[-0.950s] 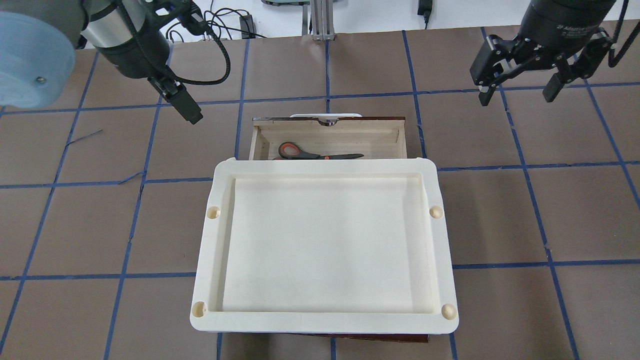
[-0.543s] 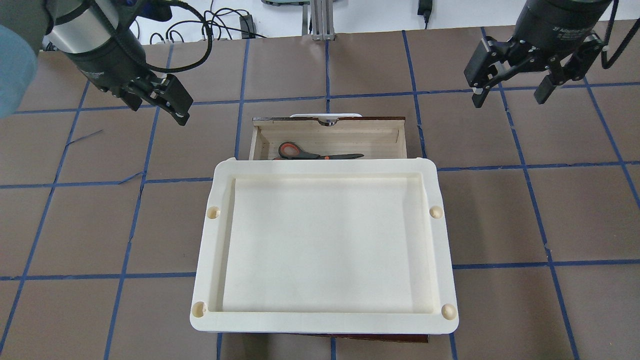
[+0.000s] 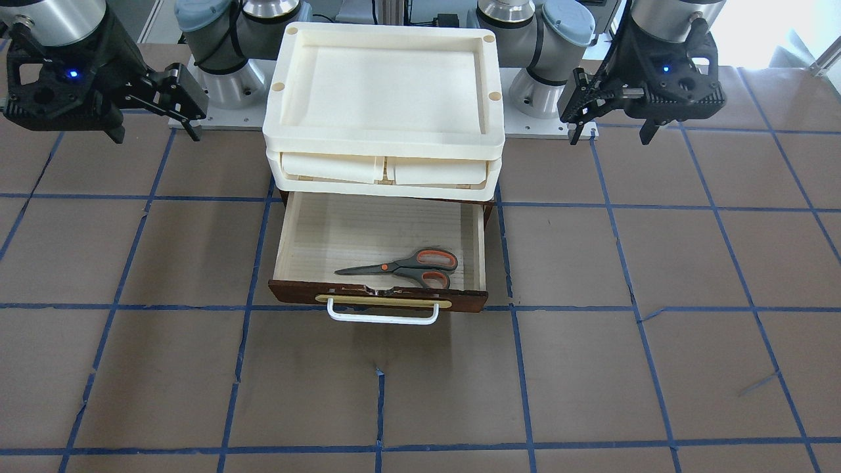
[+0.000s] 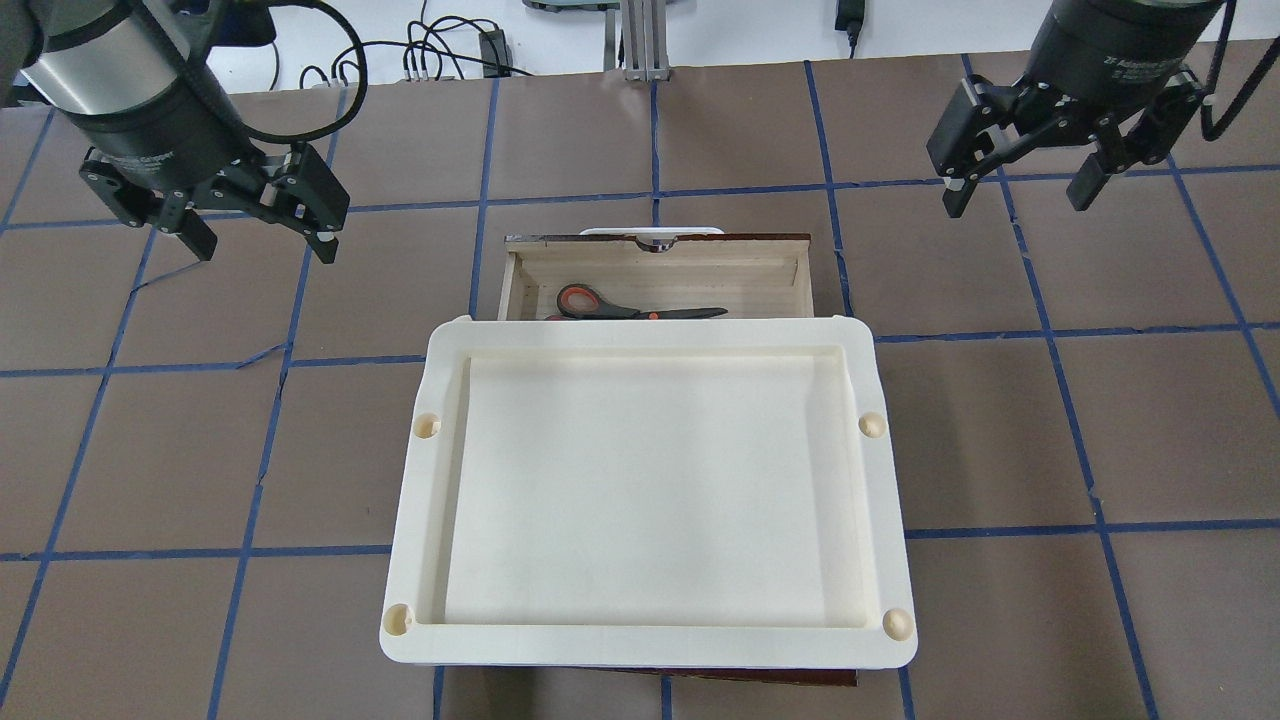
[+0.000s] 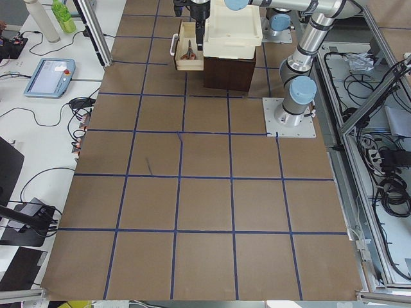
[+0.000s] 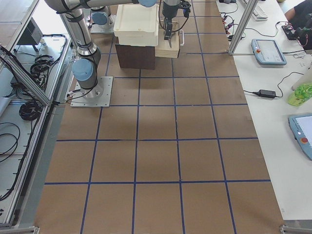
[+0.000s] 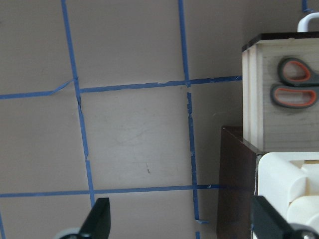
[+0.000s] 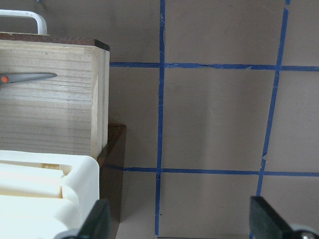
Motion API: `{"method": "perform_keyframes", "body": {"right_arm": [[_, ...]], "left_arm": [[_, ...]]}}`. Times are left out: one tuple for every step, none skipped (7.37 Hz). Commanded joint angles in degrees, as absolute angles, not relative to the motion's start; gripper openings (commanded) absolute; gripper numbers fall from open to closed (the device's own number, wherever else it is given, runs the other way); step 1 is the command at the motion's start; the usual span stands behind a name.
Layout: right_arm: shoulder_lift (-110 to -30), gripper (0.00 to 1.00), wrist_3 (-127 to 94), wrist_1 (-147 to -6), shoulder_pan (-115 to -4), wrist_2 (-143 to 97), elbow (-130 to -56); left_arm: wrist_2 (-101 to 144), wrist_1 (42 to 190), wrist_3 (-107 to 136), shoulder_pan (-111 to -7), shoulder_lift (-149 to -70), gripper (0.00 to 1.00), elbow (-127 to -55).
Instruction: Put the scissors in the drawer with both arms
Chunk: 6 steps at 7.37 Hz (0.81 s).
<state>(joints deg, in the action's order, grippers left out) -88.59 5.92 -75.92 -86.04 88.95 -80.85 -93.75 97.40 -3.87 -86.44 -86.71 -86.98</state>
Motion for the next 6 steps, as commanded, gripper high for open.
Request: {"method": "perform_keyframes", "body": {"right_arm": [[-88.59, 1.0, 5.54, -76.11, -86.04, 88.86, -80.86], [-88.59, 1.0, 5.54, -76.11, -86.04, 88.86, -80.86], [-88.07, 1.0, 5.45, -76.2, -86.04, 88.94, -80.86], [-87.89, 1.0, 5.36, -76.2, -86.04, 88.77, -80.86], [-87.63, 1.0, 5.36, -76.2, -86.13, 88.86, -80.86], [-87.54, 1.0, 5.36, -76.11, -86.13, 88.94, -80.86]], "left_arm": [[-91.24, 97.56, -3.6, -85.6, -87.18, 0.98, -86.84], [-89.14, 97.65, -4.04, -85.69, -87.01, 0.98, -86.92], [-89.12, 97.73, -4.3, -85.61, -86.92, 0.99, -86.75], [-89.21, 97.91, -4.13, -85.87, -87.01, 0.99, -86.66], [-89.3, 98.52, -4.13, -85.87, -87.01, 0.99, -86.66], [-89.47, 98.96, -4.3, -85.7, -87.01, 0.99, -86.57]]}}
